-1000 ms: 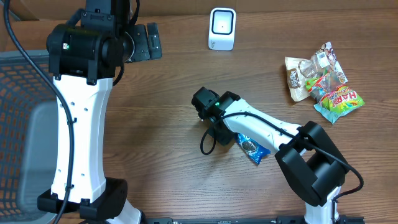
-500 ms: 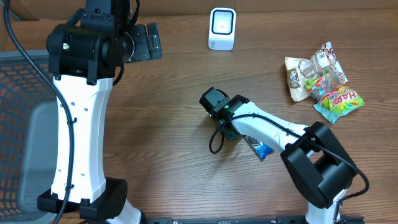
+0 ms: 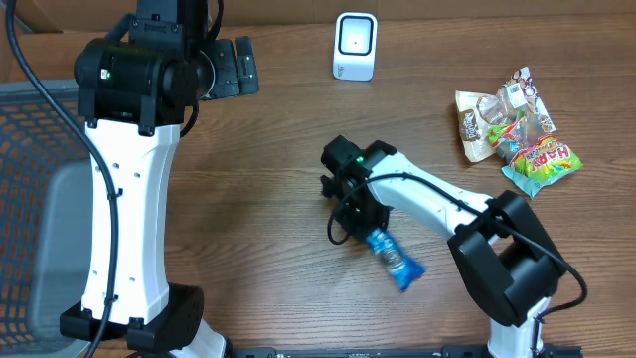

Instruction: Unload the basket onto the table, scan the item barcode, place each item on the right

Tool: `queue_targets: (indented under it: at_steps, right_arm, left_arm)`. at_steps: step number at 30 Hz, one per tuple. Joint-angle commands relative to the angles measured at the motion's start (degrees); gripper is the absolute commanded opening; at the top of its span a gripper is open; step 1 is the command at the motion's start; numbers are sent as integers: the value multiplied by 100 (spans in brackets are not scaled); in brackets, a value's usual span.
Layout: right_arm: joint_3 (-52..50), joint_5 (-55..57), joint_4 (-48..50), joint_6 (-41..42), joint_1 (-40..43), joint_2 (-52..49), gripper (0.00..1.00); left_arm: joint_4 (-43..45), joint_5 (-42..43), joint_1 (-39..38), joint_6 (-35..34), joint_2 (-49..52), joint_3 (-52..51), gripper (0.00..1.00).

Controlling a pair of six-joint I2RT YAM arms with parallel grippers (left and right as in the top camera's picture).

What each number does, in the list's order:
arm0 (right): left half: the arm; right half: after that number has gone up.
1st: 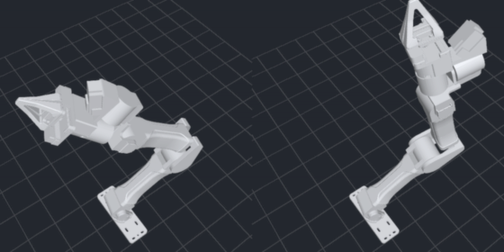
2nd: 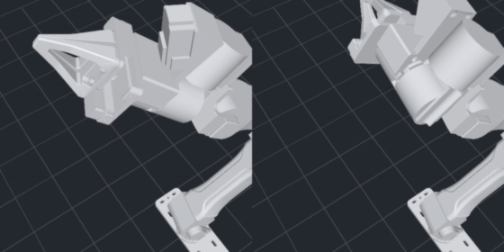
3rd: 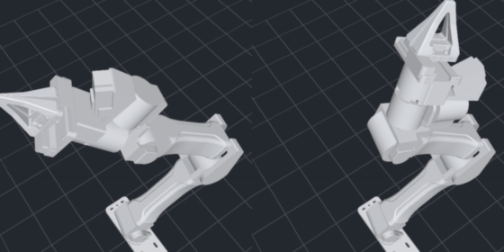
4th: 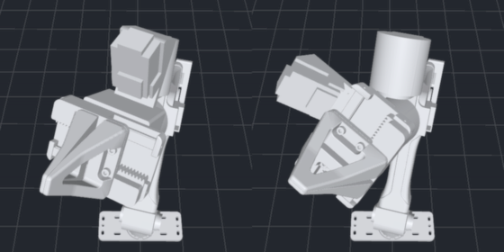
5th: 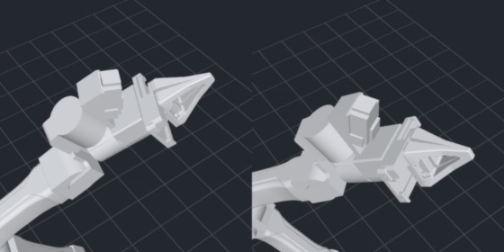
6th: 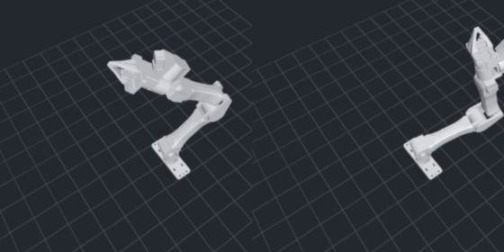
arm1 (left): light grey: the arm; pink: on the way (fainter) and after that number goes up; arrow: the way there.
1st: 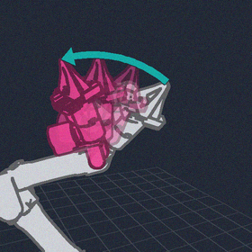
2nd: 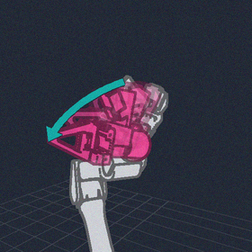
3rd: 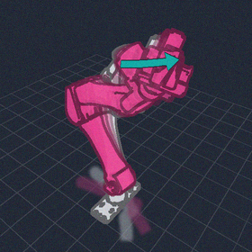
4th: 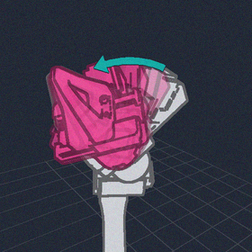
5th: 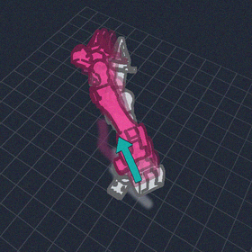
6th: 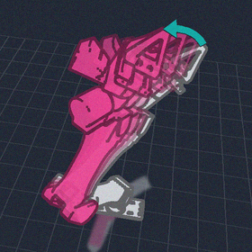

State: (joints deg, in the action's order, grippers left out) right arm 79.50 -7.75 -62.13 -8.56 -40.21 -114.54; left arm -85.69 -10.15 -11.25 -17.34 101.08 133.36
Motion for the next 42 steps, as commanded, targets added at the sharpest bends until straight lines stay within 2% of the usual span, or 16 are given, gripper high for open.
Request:
queue_targets:
  at_steps: [1, 6, 9, 12, 16, 20, 21, 22, 24, 29, 32, 38, 42]
  right_arm:
    - [684, -2476, -151, -15, 129, -96, 4]
    - [929, -5202, 52, -704, 588, -90, 4]
    - [929, -5858, 50, -935, 938, -90, 4]
    - [887, -5812, 50, -942, 1390, -101, 4]
    - [809, -4975, 188, -474, 1797, -267, 4]
    - [802, -4618, 378, -330, 1902, -481, 4]
    - [802, -4597, 415, -275, 1869, -487, 12]
    - [802, -4503, 492, -155, 1803, -487, 26]
    - [802, -3965, 767, 461, 1624, -487, 100]
    - [754, -2699, 1456, 2352, 1349, -568, 100]
    - [625, -2702, 1779, 3108, 1300, -616, 100]
    - [282, -2702, 1609, 4166, 1174, -619, 100]
    - [-55, -2702, 1917, 4256, 940, -619, 80]
  left_arm:
    - [22, -76, -2, 109, 7, -9, 100]
    - [22, -74, -2, 107, 7, -11, 100]
    - [22, -74, -2, 107, 7, -9, 100]
    - [22, -74, -2, 107, 7, -11, 100]
    - [22, -76, -2, 107, 7, -11, 100]
    - [22, -74, -2, 107, 7, -9, 100]
    - [22, -76, -2, 107, 7, -9, 100]
    - [22, -76, -2, 107, 7, -9, 100]
    - [22, -76, -2, 107, 7, -11, 100]
    - [22, -76, -2, 107, 7, -11, 100]
    - [22, -74, -2, 107, 7, -9, 100]
    - [22, -76, -2, 107, 7, -11, 100]
    - [24, -74, -2, 107, 7, -11, 100]
